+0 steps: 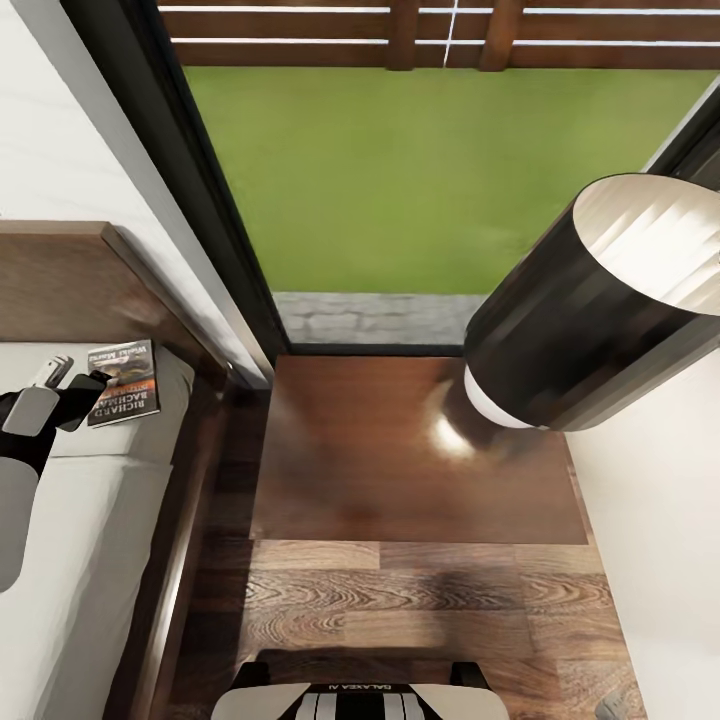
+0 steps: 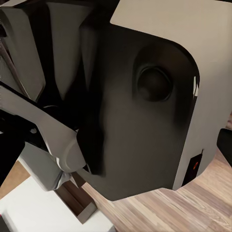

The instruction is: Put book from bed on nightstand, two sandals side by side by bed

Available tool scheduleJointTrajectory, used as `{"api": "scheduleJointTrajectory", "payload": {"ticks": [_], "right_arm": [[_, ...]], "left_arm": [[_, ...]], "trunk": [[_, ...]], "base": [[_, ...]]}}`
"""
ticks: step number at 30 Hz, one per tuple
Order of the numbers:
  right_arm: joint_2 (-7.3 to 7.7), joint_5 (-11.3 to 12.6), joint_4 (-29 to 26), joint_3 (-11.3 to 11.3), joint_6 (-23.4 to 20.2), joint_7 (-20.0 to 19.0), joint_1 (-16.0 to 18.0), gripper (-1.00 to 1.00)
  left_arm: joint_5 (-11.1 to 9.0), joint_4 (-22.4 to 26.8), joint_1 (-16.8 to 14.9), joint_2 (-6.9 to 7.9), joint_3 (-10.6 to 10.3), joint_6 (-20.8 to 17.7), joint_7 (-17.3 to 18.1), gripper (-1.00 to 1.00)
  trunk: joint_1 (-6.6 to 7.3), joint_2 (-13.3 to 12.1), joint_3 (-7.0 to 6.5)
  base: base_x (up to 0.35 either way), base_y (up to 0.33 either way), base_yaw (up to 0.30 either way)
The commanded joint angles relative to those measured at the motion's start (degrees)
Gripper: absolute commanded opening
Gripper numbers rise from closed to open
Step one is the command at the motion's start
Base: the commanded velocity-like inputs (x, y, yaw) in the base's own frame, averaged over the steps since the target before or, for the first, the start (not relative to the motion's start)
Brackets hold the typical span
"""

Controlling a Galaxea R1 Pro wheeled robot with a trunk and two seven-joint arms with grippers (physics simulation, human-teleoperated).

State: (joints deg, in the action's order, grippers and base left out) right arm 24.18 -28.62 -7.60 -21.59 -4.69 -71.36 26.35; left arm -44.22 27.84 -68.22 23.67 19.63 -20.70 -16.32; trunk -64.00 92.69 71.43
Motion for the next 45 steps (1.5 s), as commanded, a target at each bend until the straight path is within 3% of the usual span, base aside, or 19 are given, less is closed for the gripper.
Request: {"api": "scheduleJointTrajectory", "payload": {"ticks": [1,13,45], "right_arm": [[-0.01,-0.4,-0.1,-0.5,-0.5,-0.3,0.0,1.0],[-0.01,-0.4,-0.1,-0.5,-0.5,-0.3,0.0,1.0],[-0.01,-0.4,0.0,-0.5,-0.5,-0.2,0.0,1.0]], "left_arm": [[-1.2,-2.6,0.0,-0.03,0.1,-0.4,-0.6,1.0],[-1.2,-3.7,0.0,-0.03,0.1,-0.3,-0.6,1.0],[-1.1,-3.8,0.0,0.09,0.2,-0.4,-0.6,1.0]], "trunk": [[0.0,0.0,0.03],[0.0,0.0,0.03],[7.03,-12.8,-5.71]], "base": [[0.0,0.0,0.0],[0.0,0.0,0.0],[0.0,0.0,0.0]]}}
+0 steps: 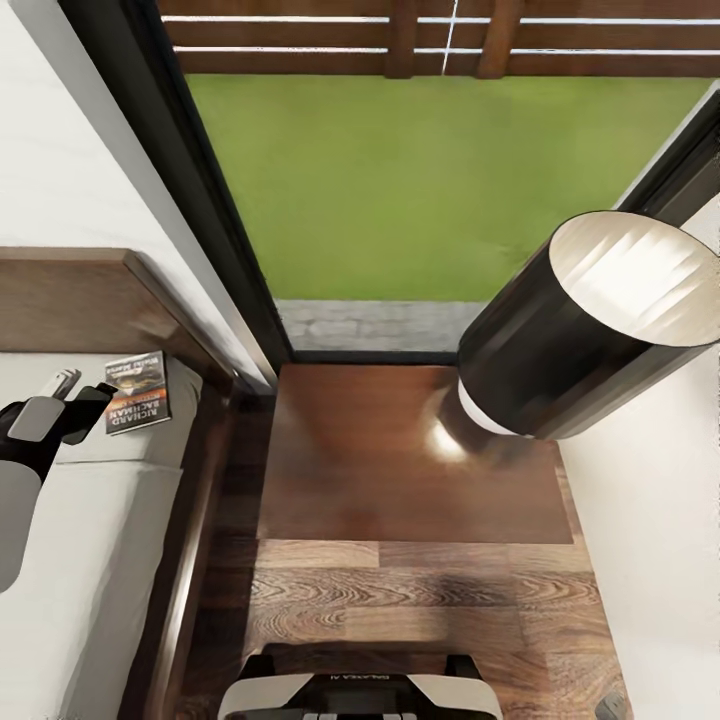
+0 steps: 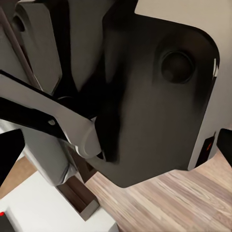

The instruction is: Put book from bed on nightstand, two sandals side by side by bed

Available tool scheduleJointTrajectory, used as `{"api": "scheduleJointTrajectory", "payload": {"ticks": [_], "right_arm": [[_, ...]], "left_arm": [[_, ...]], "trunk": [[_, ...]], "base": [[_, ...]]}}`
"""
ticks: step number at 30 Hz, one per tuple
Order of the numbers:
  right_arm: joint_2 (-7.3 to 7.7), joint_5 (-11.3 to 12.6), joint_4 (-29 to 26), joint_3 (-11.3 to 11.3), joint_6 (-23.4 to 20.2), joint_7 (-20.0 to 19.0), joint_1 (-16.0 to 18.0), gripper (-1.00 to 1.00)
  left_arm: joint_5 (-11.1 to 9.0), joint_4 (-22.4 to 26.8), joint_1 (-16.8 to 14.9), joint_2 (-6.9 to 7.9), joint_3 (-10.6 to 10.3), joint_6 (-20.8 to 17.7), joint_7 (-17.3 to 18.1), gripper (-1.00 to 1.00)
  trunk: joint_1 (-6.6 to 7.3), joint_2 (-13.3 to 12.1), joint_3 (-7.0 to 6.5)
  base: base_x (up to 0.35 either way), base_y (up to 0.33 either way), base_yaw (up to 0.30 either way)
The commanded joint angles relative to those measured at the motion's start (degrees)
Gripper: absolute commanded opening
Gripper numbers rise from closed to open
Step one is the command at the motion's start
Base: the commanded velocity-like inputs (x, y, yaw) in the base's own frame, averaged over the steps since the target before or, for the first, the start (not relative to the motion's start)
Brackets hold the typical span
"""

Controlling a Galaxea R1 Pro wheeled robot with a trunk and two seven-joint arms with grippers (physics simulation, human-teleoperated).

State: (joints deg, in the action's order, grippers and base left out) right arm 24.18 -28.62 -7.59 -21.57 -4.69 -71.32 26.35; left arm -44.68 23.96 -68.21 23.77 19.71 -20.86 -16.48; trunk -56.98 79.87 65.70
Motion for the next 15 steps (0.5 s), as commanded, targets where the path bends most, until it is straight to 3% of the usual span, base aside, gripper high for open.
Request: {"api": "scheduleJointTrajectory", "payload": {"ticks": [1,15], "right_arm": [[-0.01,-0.4,-0.1,-0.5,-0.5,-0.3,0.0,1.0],[-0.04,-0.2,-0.1,-0.5,-0.3,-0.1,0.0,1.0]], "left_arm": [[-0.6,0.1,0.0,0.0,0.1,-0.2,-0.4,1.0],[-0.6,0.1,0.0,0.04,0.1,-0.4,-0.4,1.0]], "trunk": [[0.22,-0.4,-0.16],[3.3,-6.0,-2.67]], "base": [[0.0,0.0,0.0],[0.0,0.0,0.0]]}}
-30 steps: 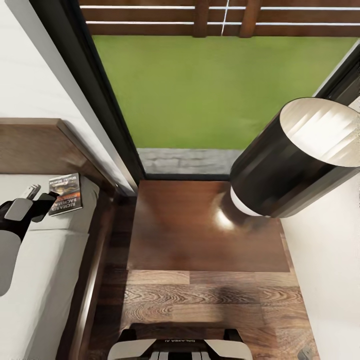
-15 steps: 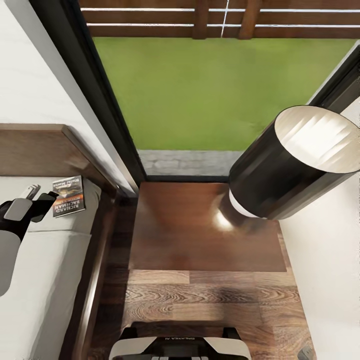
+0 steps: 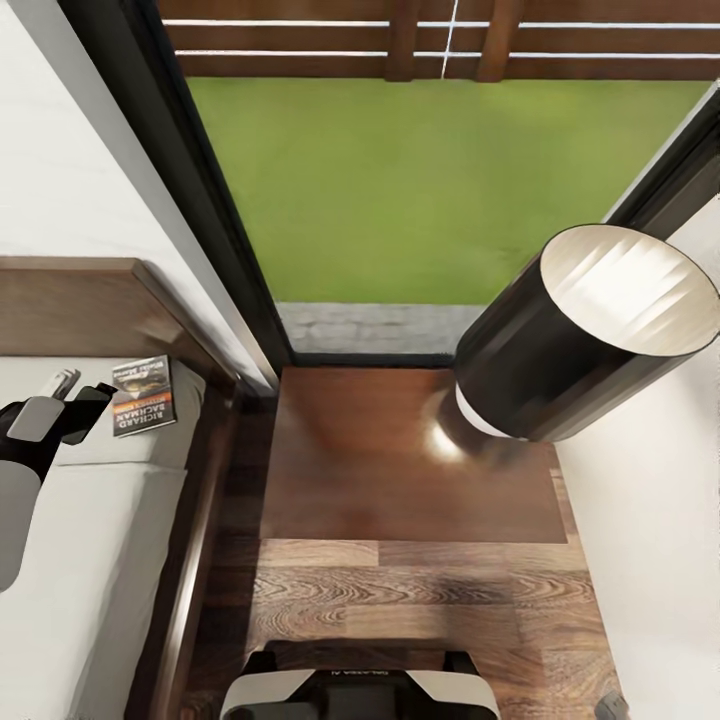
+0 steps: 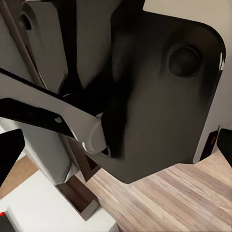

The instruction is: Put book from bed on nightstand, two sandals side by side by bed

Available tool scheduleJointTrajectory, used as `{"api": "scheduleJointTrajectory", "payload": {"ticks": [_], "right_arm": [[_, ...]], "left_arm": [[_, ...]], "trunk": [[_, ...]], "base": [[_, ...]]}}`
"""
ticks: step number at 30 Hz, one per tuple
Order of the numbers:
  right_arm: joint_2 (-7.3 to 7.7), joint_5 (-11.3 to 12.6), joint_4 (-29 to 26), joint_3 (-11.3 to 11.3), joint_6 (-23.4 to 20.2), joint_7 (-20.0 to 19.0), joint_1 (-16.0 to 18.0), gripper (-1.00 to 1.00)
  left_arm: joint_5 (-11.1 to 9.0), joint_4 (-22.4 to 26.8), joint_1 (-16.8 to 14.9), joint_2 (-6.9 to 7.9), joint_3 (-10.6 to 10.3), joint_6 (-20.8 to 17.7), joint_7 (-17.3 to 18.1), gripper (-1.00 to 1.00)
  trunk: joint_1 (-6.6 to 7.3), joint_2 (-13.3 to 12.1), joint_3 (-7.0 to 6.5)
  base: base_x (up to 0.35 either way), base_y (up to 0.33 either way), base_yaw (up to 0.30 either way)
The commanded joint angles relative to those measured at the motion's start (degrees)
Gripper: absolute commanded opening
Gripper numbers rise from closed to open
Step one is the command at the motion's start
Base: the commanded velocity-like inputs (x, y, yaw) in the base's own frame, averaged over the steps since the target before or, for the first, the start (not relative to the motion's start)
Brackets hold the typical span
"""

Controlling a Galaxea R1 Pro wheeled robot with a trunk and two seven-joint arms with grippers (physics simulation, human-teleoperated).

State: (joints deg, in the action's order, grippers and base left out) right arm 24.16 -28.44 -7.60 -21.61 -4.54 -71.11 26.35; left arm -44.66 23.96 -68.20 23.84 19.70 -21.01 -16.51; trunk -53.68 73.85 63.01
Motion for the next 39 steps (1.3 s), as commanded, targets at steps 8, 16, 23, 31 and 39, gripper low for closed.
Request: {"api": "scheduleJointTrajectory", "payload": {"ticks": [8,16,23,31,39], "right_arm": [[-0.05,-0.4,-0.1,-0.5,-0.5,0.0,0.0,1.0],[-0.07,-0.4,-0.1,-0.5,-0.5,0.2,0.0,1.0],[-0.07,-0.4,-0.1,-0.5,-0.5,0.1,0.0,1.0],[-0.08,-0.4,-0.1,-0.5,-0.5,0.0,0.0,1.0],[-0.06,-0.4,-0.1,-0.5,-0.5,0.0,0.0,1.0]], "left_arm": [[-0.6,0.2,0.0,0.07,0.2,-0.5,-0.6,1.0],[-0.2,0.4,-0.1,1.39,0.0,-2.3,-0.8,1.0],[9.1,0.2,0.2,2.3,0.0,-3.2,-0.1,1.0],[11.5,-2.7,2.6,4.51,0.0,-3.3,8.0,1.0],[19.4,-8.4,4.1,6.92,0.1,-5.8,20.6,1.0]], "trunk": [[1.76,-3.2,-1.41],[3.52,-6.4,-2.85],[5.06,-9.2,-4.11],[6.81,-12.4,-5.54],[8.57,-15.6,-6.98]], "base": [[0.0,0.0,0.0],[0.0,0.0,0.0],[0.0,0.0,0.0],[0.0,0.0,0.0],[0.0,0.0,0.0]]}}
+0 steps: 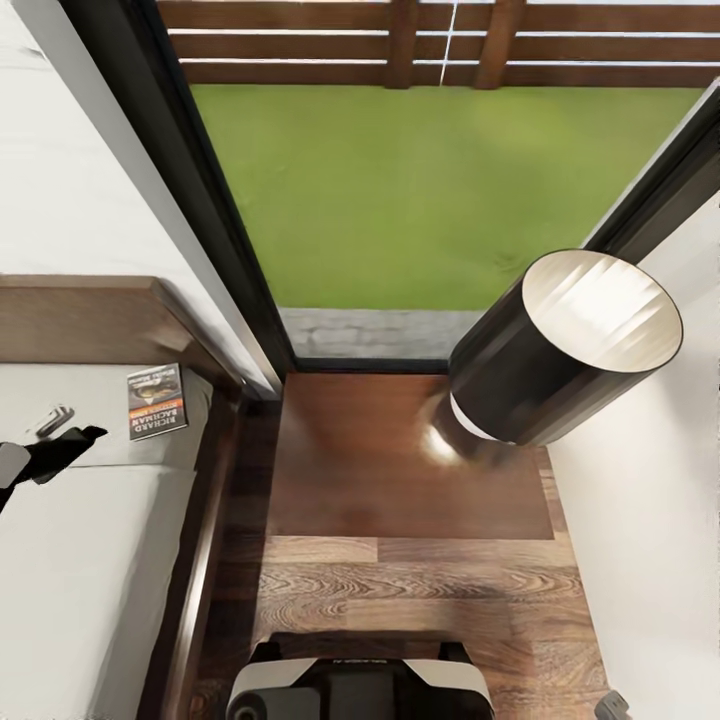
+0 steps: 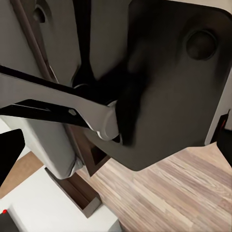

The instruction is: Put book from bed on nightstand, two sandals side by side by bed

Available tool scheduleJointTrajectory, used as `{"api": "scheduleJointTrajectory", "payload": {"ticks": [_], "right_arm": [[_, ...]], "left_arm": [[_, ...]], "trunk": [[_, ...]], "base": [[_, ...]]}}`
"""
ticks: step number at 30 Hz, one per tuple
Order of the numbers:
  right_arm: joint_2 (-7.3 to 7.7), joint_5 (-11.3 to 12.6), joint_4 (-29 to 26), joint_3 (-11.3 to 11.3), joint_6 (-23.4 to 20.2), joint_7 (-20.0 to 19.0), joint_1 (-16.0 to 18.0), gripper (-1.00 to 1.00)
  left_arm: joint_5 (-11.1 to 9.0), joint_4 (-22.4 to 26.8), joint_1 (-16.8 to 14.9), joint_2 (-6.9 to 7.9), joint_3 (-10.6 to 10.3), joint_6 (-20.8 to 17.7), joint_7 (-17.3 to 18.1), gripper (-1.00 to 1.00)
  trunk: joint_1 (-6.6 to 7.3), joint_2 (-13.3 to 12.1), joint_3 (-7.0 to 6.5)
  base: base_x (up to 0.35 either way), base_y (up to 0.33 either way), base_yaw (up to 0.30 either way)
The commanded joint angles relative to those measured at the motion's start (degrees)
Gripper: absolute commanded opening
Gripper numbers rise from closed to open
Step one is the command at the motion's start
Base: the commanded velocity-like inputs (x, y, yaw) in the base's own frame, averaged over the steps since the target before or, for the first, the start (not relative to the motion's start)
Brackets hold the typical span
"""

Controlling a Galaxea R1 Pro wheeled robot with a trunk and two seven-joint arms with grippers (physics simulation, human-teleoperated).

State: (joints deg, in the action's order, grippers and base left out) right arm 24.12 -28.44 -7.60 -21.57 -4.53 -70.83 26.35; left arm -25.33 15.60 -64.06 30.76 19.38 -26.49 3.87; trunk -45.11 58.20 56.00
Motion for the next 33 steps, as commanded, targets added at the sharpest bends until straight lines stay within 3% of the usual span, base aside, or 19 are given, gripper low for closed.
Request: {"api": "scheduleJointTrajectory", "payload": {"ticks": [1,5,8,12,15,20,24,26,30,33], "right_arm": [[-0.02,-0.4,-0.1,-0.5,-0.5,-0.3,0.0,1.0],[-0.02,-0.4,-0.1,-0.5,-0.5,-0.3,0.0,1.0],[-0.04,-0.4,-0.1,-0.5,-0.5,-0.2,0.0,1.0],[-0.04,-0.4,-0.1,-0.5,-0.5,-0.2,0.0,1.0],[-0.08,-0.4,-0.1,-0.5,-0.5,-0.2,0.0,1.0],[-0.12,-0.4,-0.1,-0.5,-0.5,-0.2,0.0,1.0],[-0.18,-0.5,-0.1,-0.5,-0.5,-0.2,0.0,1.0],[-0.2,-0.5,-0.1,-0.5,-0.5,-0.2,0.0,1.0],[-0.21,-0.5,-0.1,-0.5,-0.5,-0.2,0.0,1.0],[-0.26,-0.5,-0.1,-0.5,-0.5,-0.2,0.0,1.0]], "left_arm": [[2.3,-2.9,0.3,0.74,0.4,-1.6,5.7,1.0],[6.5,-6.6,1.2,1.12,0.4,-2.2,14.0,1.0],[12.4,-9.1,2.5,1.25,0.3,-2.3,22.6,1.0],[15.3,-10.5,3.8,1.28,0.3,-2.3,28.4,1.0],[16.2,-12.0,4.6,1.26,0.3,-2.3,32.1,1.0],[19.4,-13.9,6.1,1.14,0.2,-2.2,35.9,1.0],[25.4,-14.3,7.0,0.97,0.1,-2.2,41.7,1.0],[26.8,-14.4,7.6,0.76,-0.1,-2.1,43.7,1.0],[27.8,-14.4,9.6,-0.82,-0.3,-2.0,44.9,1.0],[28.0,-14.5,10.2,-3.03,-0.5,-1.5,45.1,1.0]], "trunk": [[0.22,-0.4,-0.16],[1.1,-2.0,-0.87],[1.76,-3.2,-1.41],[2.63,-4.8,-2.13],[3.29,-6.0,-2.67],[4.39,-8.0,-3.57],[5.27,-9.6,-4.29],[5.71,-10.4,-4.64],[6.59,-12.0,-5.36],[7.25,-13.2,-5.9]], "base": [[0.0,0.0,0.0],[0.0,0.0,0.0],[0.0,0.0,0.0],[0.0,0.0,0.0],[0.0,0.0,0.0],[0.0,0.0,0.0],[0.0,0.0,0.0],[0.0,0.0,0.0],[0.0,0.0,0.0],[0.0,0.0,0.0]]}}
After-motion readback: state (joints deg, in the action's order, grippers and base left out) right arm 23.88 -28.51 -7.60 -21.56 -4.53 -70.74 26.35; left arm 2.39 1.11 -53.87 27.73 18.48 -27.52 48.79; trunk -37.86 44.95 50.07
